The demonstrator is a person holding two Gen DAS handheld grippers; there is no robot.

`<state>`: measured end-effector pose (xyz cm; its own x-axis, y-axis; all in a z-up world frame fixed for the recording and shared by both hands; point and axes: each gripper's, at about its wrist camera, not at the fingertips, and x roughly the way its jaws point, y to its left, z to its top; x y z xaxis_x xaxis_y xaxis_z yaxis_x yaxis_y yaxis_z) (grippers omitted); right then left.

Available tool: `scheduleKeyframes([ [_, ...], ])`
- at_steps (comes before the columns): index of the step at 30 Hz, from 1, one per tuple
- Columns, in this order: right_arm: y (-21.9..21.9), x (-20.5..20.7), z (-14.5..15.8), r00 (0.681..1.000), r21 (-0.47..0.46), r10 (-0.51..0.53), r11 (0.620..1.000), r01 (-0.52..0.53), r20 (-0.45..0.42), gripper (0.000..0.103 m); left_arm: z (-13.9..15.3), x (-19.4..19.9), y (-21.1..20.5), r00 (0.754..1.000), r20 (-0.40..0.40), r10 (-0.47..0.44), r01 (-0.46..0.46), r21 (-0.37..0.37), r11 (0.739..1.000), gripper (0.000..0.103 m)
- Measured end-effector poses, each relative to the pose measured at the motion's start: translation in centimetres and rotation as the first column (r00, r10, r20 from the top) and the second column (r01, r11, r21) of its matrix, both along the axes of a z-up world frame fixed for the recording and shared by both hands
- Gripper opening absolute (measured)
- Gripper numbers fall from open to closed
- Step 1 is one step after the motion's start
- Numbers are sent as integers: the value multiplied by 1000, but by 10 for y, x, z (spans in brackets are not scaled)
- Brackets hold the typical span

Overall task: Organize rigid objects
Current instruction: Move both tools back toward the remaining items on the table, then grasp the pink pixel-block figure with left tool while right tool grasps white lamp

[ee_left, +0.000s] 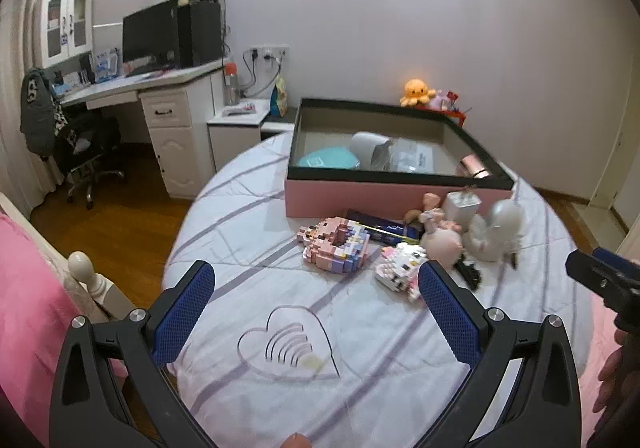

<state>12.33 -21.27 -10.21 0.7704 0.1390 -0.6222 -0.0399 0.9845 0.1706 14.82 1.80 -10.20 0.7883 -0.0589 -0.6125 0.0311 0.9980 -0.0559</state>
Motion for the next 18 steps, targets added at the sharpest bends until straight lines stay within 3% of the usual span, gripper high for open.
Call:
scheduleKeyframes([
  [10,8,54,-23,998,-39,20,999,-23,-54,102,-38,59,-7,994,-109,-32,37,45,998,103],
  [13,10,65,-28,998,-58,27,998,-31,-64,99,-43,73,-9,990,-137,-43,49,43,998,103],
  [18,11,77,-33,997,-70,35,997,-40,-72,84,-49,89,-7,980,-190,-55,57,6,998,102],
])
